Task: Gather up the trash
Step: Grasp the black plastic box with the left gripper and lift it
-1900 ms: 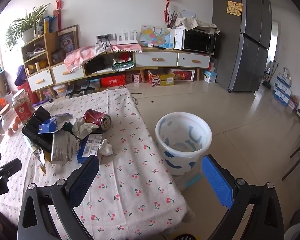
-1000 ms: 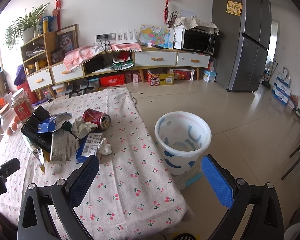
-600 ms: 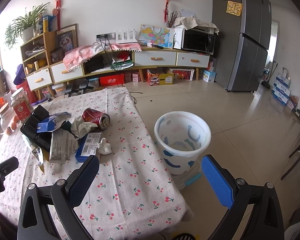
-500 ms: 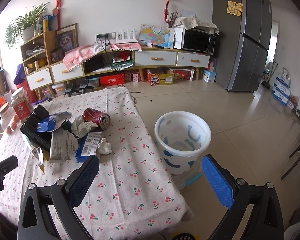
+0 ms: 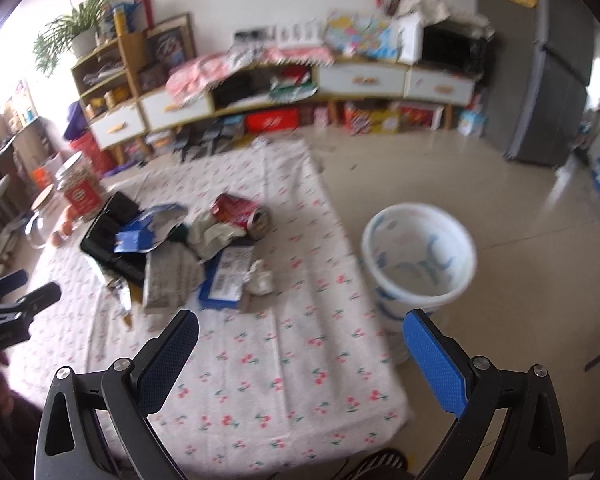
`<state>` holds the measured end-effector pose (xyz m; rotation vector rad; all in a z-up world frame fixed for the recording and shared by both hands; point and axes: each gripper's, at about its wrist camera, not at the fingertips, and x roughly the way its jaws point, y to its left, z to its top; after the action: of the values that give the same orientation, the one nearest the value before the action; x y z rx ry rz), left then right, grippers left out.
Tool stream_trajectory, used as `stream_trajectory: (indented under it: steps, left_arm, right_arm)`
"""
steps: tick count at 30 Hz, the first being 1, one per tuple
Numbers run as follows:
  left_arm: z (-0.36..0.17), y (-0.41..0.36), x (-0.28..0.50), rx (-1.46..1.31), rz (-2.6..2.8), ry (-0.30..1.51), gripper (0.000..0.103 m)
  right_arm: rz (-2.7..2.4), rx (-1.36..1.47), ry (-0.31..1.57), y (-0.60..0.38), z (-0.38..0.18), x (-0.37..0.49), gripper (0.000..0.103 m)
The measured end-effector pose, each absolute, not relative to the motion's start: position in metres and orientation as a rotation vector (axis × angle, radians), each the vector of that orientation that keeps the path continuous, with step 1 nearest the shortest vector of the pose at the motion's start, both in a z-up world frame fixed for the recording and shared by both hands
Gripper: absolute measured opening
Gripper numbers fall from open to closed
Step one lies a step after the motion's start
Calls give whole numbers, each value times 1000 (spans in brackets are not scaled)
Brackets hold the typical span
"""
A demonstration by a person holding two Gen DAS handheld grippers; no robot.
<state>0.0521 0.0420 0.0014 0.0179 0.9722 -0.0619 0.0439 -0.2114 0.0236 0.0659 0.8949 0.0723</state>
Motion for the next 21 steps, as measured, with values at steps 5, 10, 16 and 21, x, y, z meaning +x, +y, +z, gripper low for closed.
stream_trajectory:
  steps: [5, 10, 16, 21]
  left_arm:
    - [-3, 57, 83, 2, -30, 1022, 102]
    - [-12, 69, 108, -124, -85, 1061, 102]
    - [-22, 73, 129, -246, -194, 1015, 85]
    - [-38, 71, 147, -316, -234, 1061, 54]
  right_arm:
    - [100, 17, 984, -195, 23, 80, 103]
    - [126, 23, 1050, -189, 17, 109, 103]
    - [112, 58, 1126, -196, -16, 131, 103]
    - [82, 61, 1142, -203, -27, 146, 103]
